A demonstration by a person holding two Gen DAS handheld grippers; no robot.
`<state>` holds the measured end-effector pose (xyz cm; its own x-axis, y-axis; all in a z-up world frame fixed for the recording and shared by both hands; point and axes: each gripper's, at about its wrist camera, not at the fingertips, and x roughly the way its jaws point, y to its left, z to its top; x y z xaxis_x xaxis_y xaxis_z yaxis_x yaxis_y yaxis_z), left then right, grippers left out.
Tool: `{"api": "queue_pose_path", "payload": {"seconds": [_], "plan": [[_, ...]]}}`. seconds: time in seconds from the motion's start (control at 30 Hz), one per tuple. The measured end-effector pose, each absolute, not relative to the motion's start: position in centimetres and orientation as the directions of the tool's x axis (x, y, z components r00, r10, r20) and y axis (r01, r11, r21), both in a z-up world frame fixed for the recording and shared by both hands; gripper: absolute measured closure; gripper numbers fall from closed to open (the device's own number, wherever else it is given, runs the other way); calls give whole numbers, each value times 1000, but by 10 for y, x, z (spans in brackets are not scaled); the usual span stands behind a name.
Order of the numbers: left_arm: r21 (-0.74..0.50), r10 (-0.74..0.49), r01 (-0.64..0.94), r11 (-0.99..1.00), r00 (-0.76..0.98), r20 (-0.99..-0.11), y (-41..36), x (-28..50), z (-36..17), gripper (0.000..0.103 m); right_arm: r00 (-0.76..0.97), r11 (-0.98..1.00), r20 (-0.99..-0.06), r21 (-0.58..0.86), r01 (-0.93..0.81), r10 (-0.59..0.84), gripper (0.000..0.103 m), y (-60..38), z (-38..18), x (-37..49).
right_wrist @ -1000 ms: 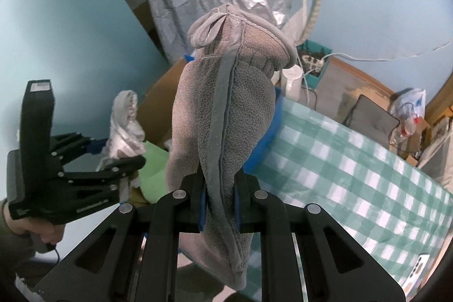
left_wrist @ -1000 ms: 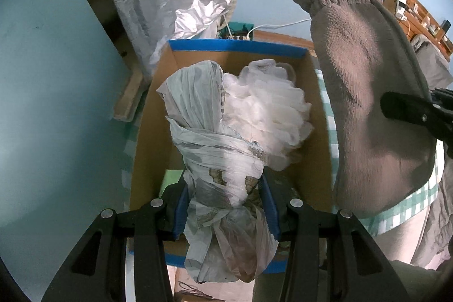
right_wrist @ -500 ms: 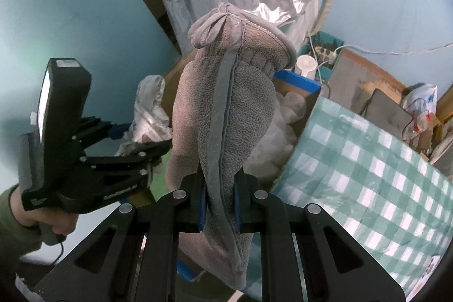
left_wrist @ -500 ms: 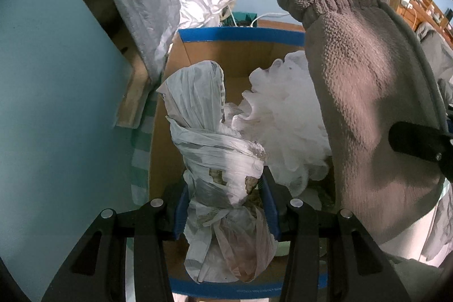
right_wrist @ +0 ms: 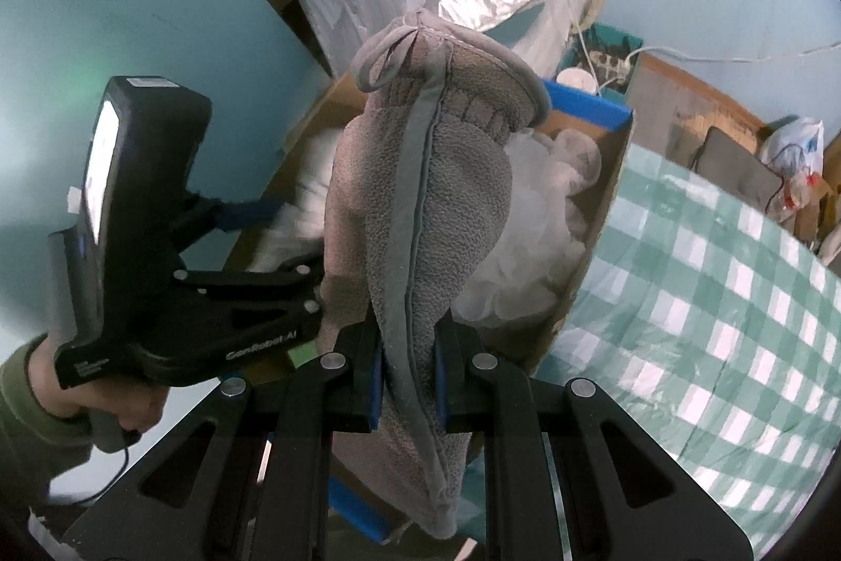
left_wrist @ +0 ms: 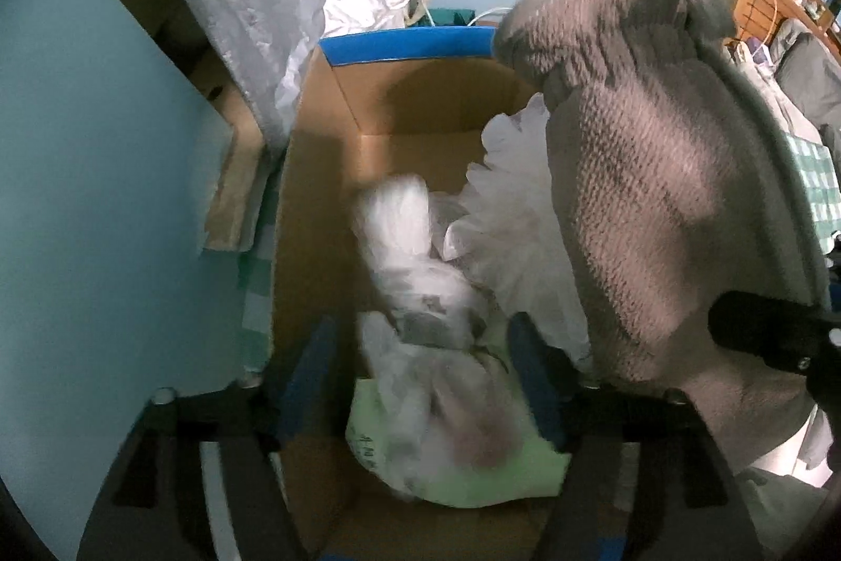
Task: Organize soft objects
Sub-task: 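Open both tools to drop the white bundle and brown sock into the box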
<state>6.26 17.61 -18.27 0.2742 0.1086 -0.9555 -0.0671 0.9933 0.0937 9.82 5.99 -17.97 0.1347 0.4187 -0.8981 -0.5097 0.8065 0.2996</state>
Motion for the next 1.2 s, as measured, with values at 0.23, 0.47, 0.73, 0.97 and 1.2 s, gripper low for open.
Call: {"api": "queue_pose_path", "payload": {"seconds": [0.23, 0.47, 0.73, 0.97, 1.2], "plan": [[108, 126, -77, 991, 284, -951, 180, 51, -170, 24, 113, 797, -898, 313, -516, 425, 89, 68, -186, 95], [89, 125, -131, 987, 297, -947, 186, 27, -157, 24, 94, 781, -899, 316, -539, 428, 86, 78, -194, 91], [70, 128, -199, 977, 295, -947, 198, 9, -152, 24, 132, 766, -895, 280, -579, 427, 45, 87, -187, 88], [43, 114, -237, 971, 296, -948, 198, -2, -146, 24, 197, 782, -894, 224, -581, 402, 39, 82, -169, 85], [11, 89, -238, 971, 320, -943, 187, -11, -130, 24, 250, 796, -890, 179, -578, 381, 38, 66, -142, 83]]}}
